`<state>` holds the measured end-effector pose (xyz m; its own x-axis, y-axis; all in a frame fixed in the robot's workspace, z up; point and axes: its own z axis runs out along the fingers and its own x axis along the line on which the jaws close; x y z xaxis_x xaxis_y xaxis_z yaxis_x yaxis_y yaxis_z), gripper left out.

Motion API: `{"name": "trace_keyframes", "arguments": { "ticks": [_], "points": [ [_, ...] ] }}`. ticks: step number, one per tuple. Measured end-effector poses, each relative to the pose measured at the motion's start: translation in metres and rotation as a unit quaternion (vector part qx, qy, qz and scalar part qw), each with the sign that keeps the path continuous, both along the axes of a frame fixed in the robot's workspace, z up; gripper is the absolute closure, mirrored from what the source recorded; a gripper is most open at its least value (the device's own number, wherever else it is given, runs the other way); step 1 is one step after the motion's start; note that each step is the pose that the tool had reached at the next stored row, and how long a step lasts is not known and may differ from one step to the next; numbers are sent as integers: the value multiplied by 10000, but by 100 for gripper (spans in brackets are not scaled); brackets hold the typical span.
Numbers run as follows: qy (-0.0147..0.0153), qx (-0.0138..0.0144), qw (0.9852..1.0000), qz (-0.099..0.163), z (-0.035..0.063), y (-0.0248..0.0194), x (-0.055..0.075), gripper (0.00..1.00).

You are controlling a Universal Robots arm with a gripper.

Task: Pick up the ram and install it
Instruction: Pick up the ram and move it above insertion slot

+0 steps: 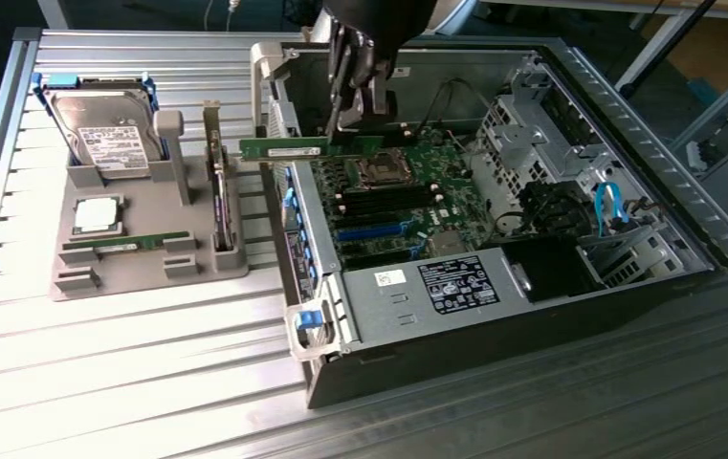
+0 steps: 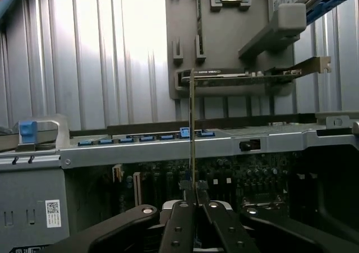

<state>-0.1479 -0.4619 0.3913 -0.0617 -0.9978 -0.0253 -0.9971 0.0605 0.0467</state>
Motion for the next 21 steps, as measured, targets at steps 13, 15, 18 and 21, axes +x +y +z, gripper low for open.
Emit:
{"name": "trace_keyframes", "arguments": {
  "ticks": [13,15,18,21],
  "points": [
    [0,0,10000,10,0,0,245,88],
    [0,0,10000,13,0,0,317,88],
    [0,0,10000,16,0,0,385,88],
    [0,0,10000,18,0,0,445,88]
  ]
}}
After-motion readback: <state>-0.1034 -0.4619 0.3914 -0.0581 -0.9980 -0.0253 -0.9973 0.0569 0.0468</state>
